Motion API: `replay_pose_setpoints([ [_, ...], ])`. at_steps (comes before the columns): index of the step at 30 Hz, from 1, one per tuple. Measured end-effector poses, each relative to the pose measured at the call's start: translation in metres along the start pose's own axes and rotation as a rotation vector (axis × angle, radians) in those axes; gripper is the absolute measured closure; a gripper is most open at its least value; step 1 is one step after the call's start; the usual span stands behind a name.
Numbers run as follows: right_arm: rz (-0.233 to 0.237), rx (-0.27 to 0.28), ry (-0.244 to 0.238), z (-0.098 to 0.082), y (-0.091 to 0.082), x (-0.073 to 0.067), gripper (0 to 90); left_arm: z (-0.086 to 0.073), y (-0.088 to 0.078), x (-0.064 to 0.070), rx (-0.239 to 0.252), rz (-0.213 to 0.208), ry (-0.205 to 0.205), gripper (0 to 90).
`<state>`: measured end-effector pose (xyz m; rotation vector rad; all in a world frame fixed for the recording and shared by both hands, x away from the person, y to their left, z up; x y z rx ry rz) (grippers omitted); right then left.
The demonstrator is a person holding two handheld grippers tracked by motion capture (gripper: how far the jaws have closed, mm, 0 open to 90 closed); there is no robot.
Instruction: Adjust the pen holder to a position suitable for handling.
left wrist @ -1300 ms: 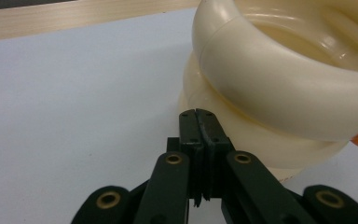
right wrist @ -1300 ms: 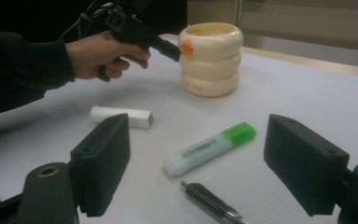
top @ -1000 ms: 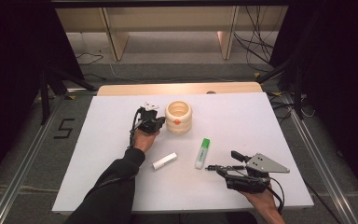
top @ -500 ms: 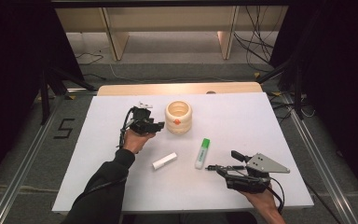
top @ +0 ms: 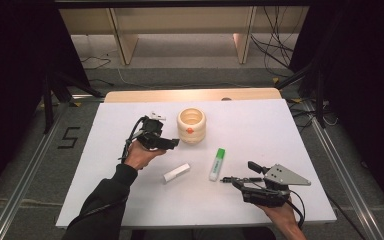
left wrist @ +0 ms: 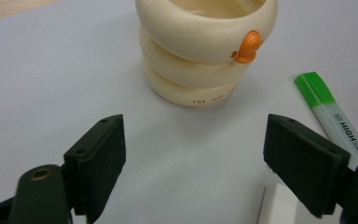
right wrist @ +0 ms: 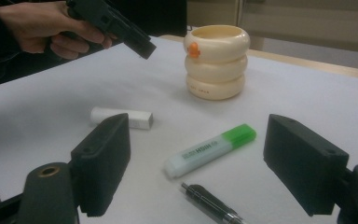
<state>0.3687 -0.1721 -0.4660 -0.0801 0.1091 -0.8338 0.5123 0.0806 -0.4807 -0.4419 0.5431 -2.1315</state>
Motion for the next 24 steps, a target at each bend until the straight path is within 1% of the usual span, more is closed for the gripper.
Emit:
replay_pose_setpoints([
  [3, 0.0, -0.003, -0.003, 0.0, 0.0, 0.0, 23.5, -0.003, -0.003, 0.001, -0.024, -0.013, 0.01, 17.8],
  [6, 0.0, 0.001, -0.001, 0.0, 0.0, 0.0, 23.5, -0.007, -0.005, 0.0, -0.032, -0.011, 0.007, 17.4],
  [9, 0.0, -0.002, 0.0, 0.0, 0.0, 0.0, 23.6, -0.01, -0.008, -0.001, -0.047, -0.014, 0.018, 17.3],
  [14, -0.002, -0.003, 0.001, 0.0, 0.0, 0.001, 23.5, -0.012, -0.013, 0.005, -0.055, -0.037, 0.023, 16.6],
  [15, -0.002, -0.003, 0.001, -0.001, 0.0, 0.001, 23.5, -0.014, -0.015, 0.007, -0.064, -0.044, 0.026, 16.4],
  [21, -0.003, -0.001, -0.001, 0.0, -0.001, 0.001, 23.5, -0.017, -0.02, 0.01, -0.076, -0.053, 0.034, 15.9],
  [24, -0.003, 0.005, 0.002, 0.001, -0.002, 0.003, 23.5, -0.021, -0.022, 0.013, -0.09, -0.059, 0.039, 15.9],
])
Point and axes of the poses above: each handheld gripper's, and its own axes: y roughly forward along the jaws, z roughly out of its top, x roughly to its right, the point moved 9 cm from there along y, roughly forward along the jaws, and after that the axes turned 13 degrees about x, right-handed, at the moved point
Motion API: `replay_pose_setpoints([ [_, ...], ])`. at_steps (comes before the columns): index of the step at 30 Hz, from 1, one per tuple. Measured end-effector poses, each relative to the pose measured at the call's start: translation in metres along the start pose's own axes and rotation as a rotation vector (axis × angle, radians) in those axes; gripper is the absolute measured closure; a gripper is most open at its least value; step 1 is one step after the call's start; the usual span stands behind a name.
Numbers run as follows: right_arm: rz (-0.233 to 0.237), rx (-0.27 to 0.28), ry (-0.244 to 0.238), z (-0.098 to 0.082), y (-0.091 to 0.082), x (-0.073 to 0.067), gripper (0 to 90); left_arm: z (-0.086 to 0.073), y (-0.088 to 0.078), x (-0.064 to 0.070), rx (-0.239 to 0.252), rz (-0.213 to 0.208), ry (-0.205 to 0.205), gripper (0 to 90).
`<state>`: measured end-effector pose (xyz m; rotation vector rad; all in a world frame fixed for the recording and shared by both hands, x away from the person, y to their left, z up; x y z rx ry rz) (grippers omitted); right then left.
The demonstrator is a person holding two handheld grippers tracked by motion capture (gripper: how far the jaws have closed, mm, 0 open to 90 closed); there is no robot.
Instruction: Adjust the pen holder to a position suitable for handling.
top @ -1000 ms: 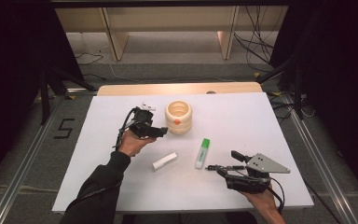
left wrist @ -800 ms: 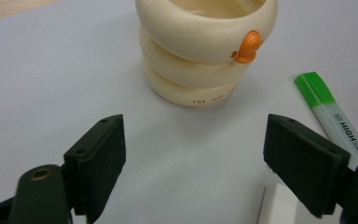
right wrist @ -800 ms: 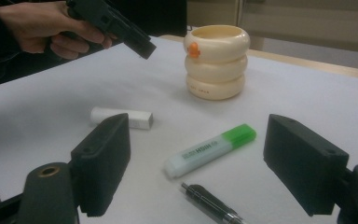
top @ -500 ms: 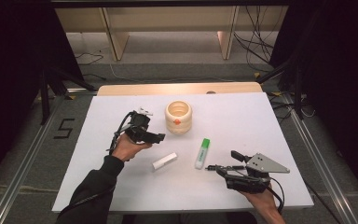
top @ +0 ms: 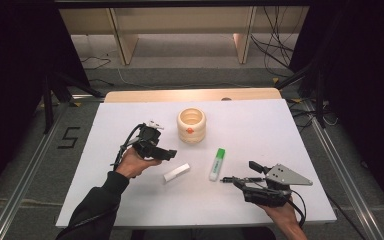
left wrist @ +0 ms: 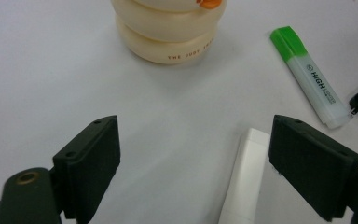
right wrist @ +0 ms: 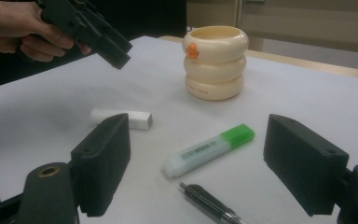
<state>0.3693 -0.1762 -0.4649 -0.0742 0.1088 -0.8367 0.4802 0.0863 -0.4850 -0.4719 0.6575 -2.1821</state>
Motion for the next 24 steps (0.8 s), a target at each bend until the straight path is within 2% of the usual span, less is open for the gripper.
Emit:
replay_pose_setpoints([
  [5, -0.002, 0.0, 0.001, 0.0, -0.002, 0.002, 23.5, -0.004, -0.002, 0.006, -0.023, -0.017, -0.001, 15.9],
  [10, -0.006, 0.005, 0.003, 0.001, -0.005, 0.004, 23.4, -0.012, -0.001, 0.016, -0.066, -0.031, 0.012, 15.9],
  [14, 0.002, 0.004, -0.005, 0.0, -0.005, 0.002, 23.3, -0.019, -0.002, 0.024, -0.115, -0.045, 0.047, 15.9],
  [17, 0.0, 0.001, -0.004, 0.0, -0.006, 0.002, 23.3, -0.023, -0.001, 0.03, -0.131, -0.054, 0.05, 15.9],
  [24, 0.002, -0.001, 0.004, -0.001, -0.006, 0.003, 23.3, -0.034, 0.002, 0.031, -0.201, -0.056, 0.086, 16.1],
])
Point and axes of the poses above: each handheld gripper's, and its own axes: y roughly forward along the jaws, z roughly out of its top, x roughly to its right, the point moved 9 cm from there along y, roughly forward along the jaws, and after that the axes turned 13 degrees about x, right-handed, at the moved point
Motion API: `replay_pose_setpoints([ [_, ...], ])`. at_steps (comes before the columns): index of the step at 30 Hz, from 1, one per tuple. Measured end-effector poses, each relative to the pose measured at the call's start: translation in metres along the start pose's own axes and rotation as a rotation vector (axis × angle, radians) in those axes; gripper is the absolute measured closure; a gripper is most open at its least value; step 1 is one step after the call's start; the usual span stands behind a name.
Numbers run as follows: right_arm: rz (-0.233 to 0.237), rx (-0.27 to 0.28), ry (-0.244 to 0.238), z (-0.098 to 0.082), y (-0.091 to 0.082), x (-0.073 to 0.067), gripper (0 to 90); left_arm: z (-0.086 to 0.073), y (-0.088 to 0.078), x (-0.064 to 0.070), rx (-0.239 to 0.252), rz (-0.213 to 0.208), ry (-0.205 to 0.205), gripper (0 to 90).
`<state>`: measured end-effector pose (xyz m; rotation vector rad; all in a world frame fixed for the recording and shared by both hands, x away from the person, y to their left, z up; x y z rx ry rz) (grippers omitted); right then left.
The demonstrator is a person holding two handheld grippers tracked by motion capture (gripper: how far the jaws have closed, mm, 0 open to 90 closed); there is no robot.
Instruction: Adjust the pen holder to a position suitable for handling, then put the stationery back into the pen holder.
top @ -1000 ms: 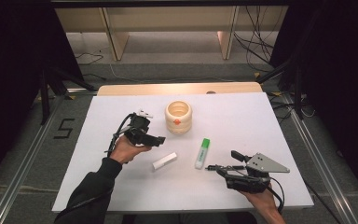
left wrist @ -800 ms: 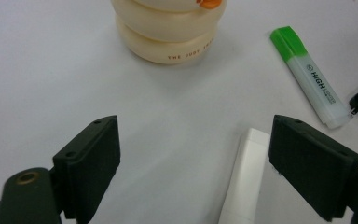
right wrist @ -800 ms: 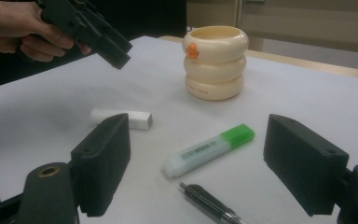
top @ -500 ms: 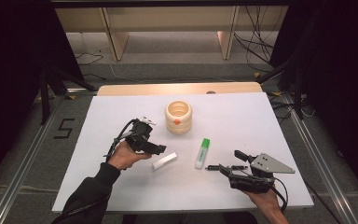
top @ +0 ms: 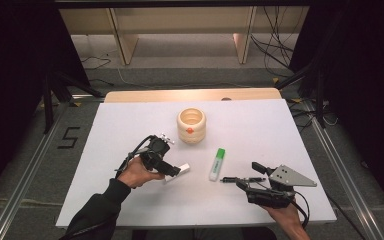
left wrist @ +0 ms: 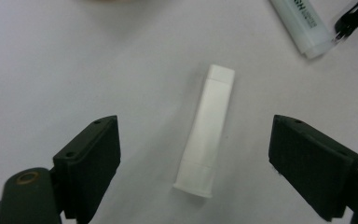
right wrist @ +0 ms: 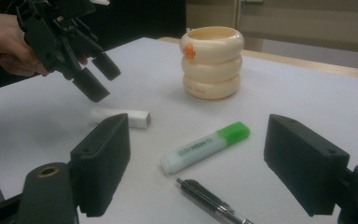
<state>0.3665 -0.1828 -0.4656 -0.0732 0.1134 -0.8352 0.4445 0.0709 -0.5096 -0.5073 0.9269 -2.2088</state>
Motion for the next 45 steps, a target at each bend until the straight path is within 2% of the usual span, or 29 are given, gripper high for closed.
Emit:
replay_pose_setpoints([
  [7, 0.001, -0.012, 0.004, -0.003, 0.003, 0.0, 23.2, -0.012, 0.007, 0.005, -0.074, 0.007, 0.05, 17.0],
  [13, 0.003, -0.016, -0.007, -0.003, 0.005, -0.002, 23.2, -0.018, 0.011, 0.007, -0.087, -0.005, 0.047, 19.1],
  [27, 0.004, -0.017, -0.004, -0.003, 0.005, -0.001, 23.2, -0.022, 0.01, 0.011, -0.144, -0.025, 0.106, 30.2],
  [37, 0.008, -0.02, -0.017, -0.003, 0.009, -0.004, 23.2, -0.028, 0.015, 0.01, -0.166, -0.032, 0.104, 36.9],
  [45, 0.014, -0.03, -0.024, -0.004, 0.01, -0.006, 23.2, -0.035, 0.021, 0.005, -0.206, -0.012, 0.123, 46.2],
])
Point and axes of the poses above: each handheld gripper's, and its own axes: y roughly forward along the jaws, z roughly out of its top, x roughly to its right, the point moved 9 cm from there along y, roughly forward along the jaws, and after that the axes turned 13 degrees about x, right-handed, at the moved point
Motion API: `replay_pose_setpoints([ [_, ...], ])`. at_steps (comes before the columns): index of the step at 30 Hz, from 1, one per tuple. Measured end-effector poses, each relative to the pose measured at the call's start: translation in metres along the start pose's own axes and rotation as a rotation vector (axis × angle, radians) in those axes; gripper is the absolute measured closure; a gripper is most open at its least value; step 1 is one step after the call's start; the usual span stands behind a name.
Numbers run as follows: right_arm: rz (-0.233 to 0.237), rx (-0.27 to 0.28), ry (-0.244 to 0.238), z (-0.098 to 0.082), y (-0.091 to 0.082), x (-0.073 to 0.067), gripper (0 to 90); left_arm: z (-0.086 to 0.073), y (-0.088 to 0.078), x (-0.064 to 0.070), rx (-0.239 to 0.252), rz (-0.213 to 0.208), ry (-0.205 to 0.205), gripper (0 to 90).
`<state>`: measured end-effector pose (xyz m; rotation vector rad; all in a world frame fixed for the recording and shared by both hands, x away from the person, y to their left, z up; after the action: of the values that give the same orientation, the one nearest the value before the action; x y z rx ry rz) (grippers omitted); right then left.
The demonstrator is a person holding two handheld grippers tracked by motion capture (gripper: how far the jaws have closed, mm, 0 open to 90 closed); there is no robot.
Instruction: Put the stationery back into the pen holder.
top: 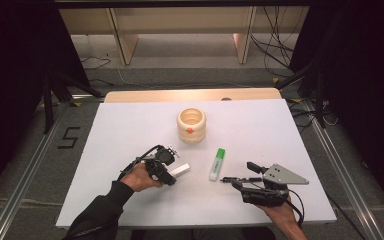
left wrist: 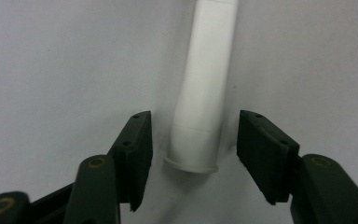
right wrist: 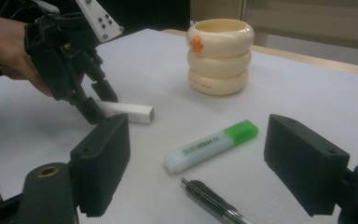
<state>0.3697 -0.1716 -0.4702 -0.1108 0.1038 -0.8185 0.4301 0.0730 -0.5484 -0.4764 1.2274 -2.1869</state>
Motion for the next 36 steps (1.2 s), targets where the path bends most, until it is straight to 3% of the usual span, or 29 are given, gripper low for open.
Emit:
replay_pose_setpoints([
  [12, 0.005, -0.002, -0.006, 0.0, 0.002, -0.002, 23.3, 0.003, 0.001, 0.004, 0.009, -0.01, 0.064, 65.5],
  [15, 0.005, -0.006, -0.01, -0.001, 0.002, -0.003, 23.3, 0.003, 0.001, 0.003, 0.013, -0.02, 0.067, 66.1],
  [22, 0.017, -0.005, -0.022, 0.001, 0.004, -0.005, 23.3, 0.011, -0.008, 0.005, 0.043, -0.087, 0.034, 66.5],
  [23, 0.017, -0.006, -0.055, 0.003, 0.005, -0.007, 23.3, 0.013, -0.011, 0.006, 0.049, -0.097, 0.035, 66.5],
  [29, 0.046, -0.006, -0.121, 0.007, 0.009, -0.018, 23.3, 0.024, -0.023, 0.016, 0.052, -0.157, 0.05, 66.6],
  [31, 0.051, -0.017, -0.185, 0.008, 0.012, -0.022, 23.3, 0.029, -0.026, 0.02, 0.055, -0.169, 0.054, 66.6],
  [36, 0.083, -0.015, -0.203, 0.011, 0.015, -0.029, 23.6, 0.034, -0.032, 0.033, 0.034, -0.207, 0.084, 66.6],
])
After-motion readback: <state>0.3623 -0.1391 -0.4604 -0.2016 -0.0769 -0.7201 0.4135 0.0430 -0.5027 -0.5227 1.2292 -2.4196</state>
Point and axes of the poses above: each handheld gripper's, and its own axes: y roughly forward along the jaws, z roughly out of its top, x roughly to its right, the point moved 9 cm from there along y, roughly forward along the jaws, and after that the axes turned 13 degrees about x, right-handed, at the moved point
